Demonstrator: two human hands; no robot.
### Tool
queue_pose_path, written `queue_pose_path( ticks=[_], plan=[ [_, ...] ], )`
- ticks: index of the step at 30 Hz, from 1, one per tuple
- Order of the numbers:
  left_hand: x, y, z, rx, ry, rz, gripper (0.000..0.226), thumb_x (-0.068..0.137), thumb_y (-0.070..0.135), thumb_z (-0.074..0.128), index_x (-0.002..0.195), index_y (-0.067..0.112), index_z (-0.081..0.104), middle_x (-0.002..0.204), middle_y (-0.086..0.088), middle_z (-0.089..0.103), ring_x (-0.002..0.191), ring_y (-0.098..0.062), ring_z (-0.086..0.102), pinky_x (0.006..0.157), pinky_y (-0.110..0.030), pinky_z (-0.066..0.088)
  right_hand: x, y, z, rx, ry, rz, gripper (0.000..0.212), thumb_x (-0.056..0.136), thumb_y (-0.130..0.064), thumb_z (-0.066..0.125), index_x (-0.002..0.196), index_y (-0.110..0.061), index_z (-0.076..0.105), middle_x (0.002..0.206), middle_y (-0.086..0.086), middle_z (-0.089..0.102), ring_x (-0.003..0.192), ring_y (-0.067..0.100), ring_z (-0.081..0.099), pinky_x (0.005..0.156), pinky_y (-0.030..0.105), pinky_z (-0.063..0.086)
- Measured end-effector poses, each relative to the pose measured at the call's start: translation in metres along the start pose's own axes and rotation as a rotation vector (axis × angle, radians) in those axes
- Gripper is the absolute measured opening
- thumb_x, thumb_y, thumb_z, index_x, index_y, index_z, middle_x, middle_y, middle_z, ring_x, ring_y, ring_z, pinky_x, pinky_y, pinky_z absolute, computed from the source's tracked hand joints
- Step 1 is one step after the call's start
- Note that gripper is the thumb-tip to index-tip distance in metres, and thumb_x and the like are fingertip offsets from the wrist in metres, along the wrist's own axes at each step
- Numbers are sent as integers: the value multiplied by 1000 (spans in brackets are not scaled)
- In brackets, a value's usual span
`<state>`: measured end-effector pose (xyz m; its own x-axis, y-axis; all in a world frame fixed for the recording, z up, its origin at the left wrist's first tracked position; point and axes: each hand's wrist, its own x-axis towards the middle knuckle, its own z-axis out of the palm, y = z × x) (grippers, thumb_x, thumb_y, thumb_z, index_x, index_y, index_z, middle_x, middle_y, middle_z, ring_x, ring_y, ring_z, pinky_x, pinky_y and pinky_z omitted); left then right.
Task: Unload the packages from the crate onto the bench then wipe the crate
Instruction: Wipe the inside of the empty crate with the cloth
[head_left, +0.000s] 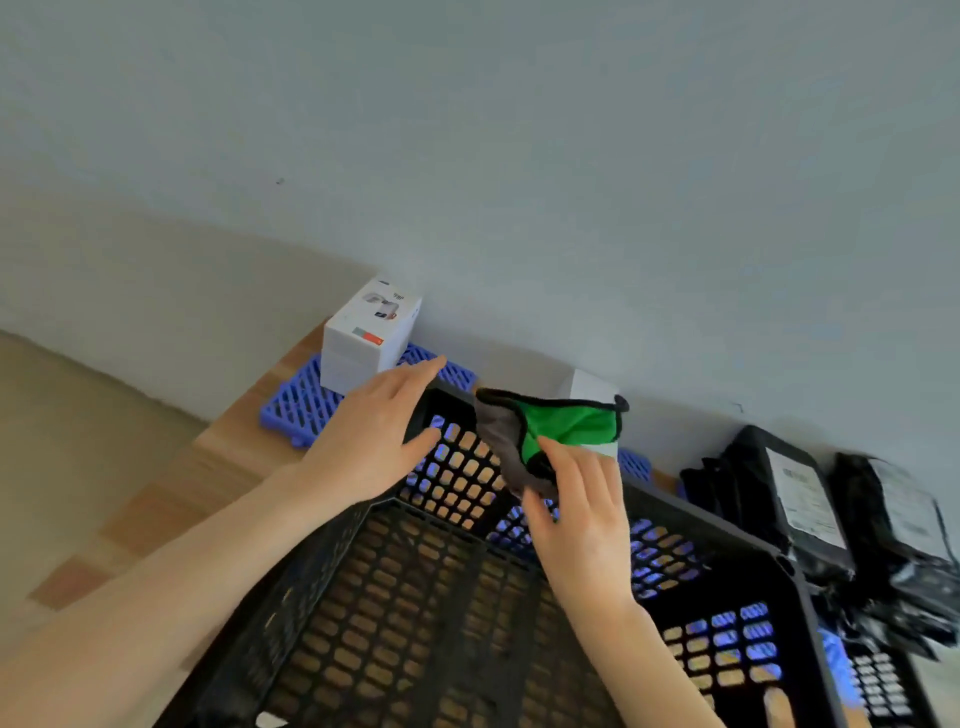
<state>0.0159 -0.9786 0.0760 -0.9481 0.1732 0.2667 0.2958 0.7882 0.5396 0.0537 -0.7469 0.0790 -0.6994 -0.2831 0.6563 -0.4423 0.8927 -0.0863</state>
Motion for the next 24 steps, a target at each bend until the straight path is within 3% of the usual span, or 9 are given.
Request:
queue_pose_path(
  ticks=[6,11,14,18,24],
  plan=[
    [2,-11,11,-101,26,-5,91,94,33,60,156,24,-7,155,-3,32,140,-18,32,109,-30,35,36,-4,65,-179,-148,-260,39,76,-12,74,114,-9,65,104,7,64,95,26,57,84,38,47],
    [3,-15,15,-55,61,17,92,94,37,58,155,25,-9,155,-2,31,139,-17,33,108,-31,37,49,-8,92,-258,-200,-387,45,82,-21,69,126,-20,59,133,5,55,125,28,48,106,51,34],
    [4,-18,17,15,82,48,91,93,39,57,155,26,-7,155,-1,32,138,-16,35,104,-32,41,52,2,102,-172,-222,-451,49,89,-16,65,136,-19,52,146,3,45,134,26,42,106,47,37],
    [3,-19,19,155,71,82,88,94,44,54,156,25,-6,154,-3,33,137,-18,37,101,-37,45,52,16,97,-126,-201,-493,51,89,-11,61,138,-20,51,140,5,51,122,25,52,92,38,49],
    [5,-16,23,453,81,134,85,95,48,48,156,25,-6,151,-3,35,134,-20,39,99,-37,45,27,58,61,-128,-167,-353,71,82,-3,61,145,-27,35,105,6,59,82,25,59,62,36,52]
  ],
)
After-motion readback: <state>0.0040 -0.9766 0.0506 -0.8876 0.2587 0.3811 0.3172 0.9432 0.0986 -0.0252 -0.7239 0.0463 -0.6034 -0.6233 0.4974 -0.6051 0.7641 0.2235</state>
